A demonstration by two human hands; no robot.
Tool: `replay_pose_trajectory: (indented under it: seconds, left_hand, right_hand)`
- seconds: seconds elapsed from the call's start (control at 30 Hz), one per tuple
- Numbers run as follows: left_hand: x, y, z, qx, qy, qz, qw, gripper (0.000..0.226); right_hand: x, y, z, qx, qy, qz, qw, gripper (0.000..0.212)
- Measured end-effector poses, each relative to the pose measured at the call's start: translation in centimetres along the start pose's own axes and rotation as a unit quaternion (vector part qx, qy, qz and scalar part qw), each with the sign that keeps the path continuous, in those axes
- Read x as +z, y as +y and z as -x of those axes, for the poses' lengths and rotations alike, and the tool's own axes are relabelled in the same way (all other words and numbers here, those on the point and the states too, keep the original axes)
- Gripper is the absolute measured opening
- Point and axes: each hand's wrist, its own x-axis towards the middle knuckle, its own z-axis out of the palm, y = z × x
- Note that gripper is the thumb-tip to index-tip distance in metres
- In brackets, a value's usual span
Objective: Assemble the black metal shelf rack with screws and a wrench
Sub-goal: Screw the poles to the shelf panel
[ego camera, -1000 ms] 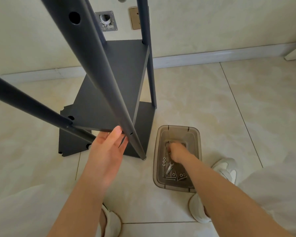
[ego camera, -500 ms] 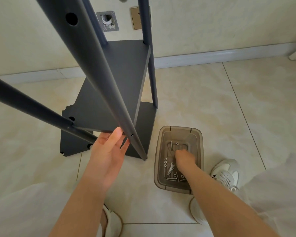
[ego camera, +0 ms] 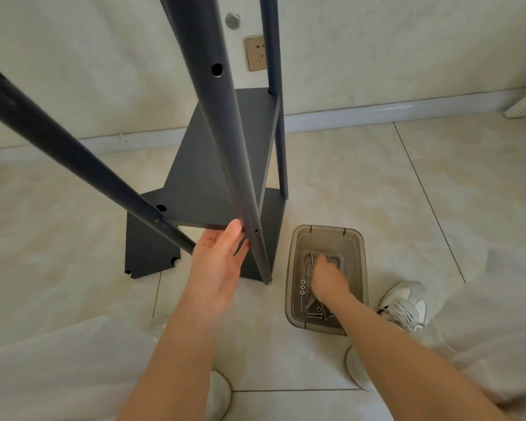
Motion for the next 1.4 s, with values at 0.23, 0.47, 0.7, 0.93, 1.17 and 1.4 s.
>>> replay_pose_trajectory:
  seconds: [0.23, 0.47, 0.7, 0.93, 1.17, 1.4]
  left_hand:
    - [0.4, 0.3, 0.5, -0.013, 0.021, -0.014, 1.0, 0.022]
    - [0.3, -0.2, 1.1, -0.009, 0.021, 0.011, 1.0, 0.029]
    - [0.2, -0.2, 1.4, 0.0, 0.01, 0.01, 1.0, 0.027]
    - [-0.3, -0.6, 1.1, 0.02, -0.024, 0.026, 0.999, 0.031]
    - [-0.3, -0.7, 0.9, 0.016, -0.011, 0.009, 1.0, 0.024]
    - [-0.5, -1.0, 0.6, 0.008, -0.021, 0.011, 1.0, 0.032]
  right_hand:
    - [-4.1, -4.7, 6.3, 0.014, 0.076, -0.355, 0.932, 0.004]
    - [-9.5, -7.7, 13.7, -0.095, 0.157, -0.427, 0.886, 0.013]
    - [-10.3, -8.8, 17.1, -0.161, 0.119, -0.495, 0.845, 0.012]
    - [-9.5, -9.9, 17.7, -0.201, 0.141, -0.518, 0.819, 0.016]
    - [-9.4, -9.5, 17.1, -0.174, 0.204, -0.478, 0.836, 0.015]
    - [-9.0, -9.6, 16.9, -0.162, 0.188, -0.488, 0.837, 0.015]
